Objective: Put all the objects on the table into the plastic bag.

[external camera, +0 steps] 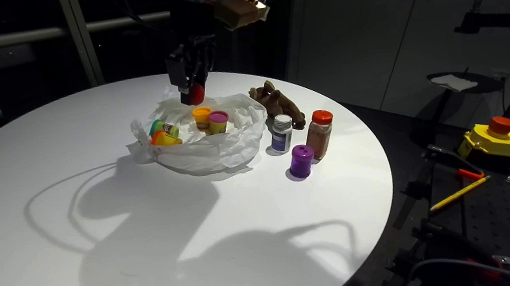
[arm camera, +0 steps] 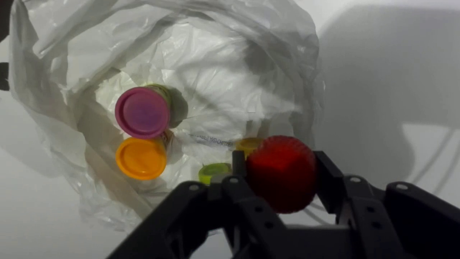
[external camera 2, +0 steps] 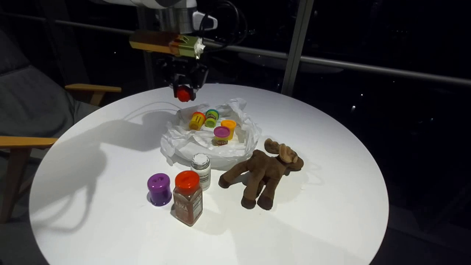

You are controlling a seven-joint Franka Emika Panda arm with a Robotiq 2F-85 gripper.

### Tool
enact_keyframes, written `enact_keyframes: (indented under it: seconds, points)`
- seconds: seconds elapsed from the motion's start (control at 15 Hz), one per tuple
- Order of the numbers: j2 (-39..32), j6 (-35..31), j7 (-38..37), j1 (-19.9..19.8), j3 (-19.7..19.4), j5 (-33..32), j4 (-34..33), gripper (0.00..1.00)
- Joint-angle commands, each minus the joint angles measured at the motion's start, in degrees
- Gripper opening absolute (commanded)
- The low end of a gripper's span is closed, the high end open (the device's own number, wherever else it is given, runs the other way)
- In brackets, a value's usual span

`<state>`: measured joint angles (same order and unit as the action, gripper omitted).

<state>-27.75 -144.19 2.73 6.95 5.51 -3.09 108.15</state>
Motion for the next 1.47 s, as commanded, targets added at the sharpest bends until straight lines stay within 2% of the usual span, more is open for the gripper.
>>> enact_keyframes:
  seconds: [0.0,0.4,0.6,0.73,0.93,1.0,1.07,1.13,1.2,1.33,1.4]
  points:
    - [-6.1,0.9,3.2,-1.9,1.1,2.1,-7.0,0.23]
    - [-16.6,-1.1,2.0,-1.8,-0.7,0.6,-13.0,0.23]
    - [-21.4,-5.2,2.5,-1.9,-0.1,0.9,-15.6,0.23]
    - [-24.7,-8.8,2.0,-0.8,-1.4,-0.8,-17.8,0.23]
    - [-25.6,-10.9,1.7,0.6,-2.6,-2.6,-19.3,0.24]
    - [-26.0,-10.6,1.6,0.9,-3.0,-3.0,-19.9,0.73]
    - [-26.0,-10.0,1.7,1.0,-3.0,-3.0,-20.1,0.74]
    - [-26.3,-9.3,1.6,1.1,-3.0,-2.9,-20.3,0.81]
    - [-21.2,-8.0,1.2,2.1,-4.0,-4.1,-15.0,0.88]
    - [-19.6,-8.7,0.1,3.6,-5.1,-5.6,-12.4,0.99]
    - [-19.5,-9.4,-0.1,4.0,-5.6,-6.2,-12.2,1.0]
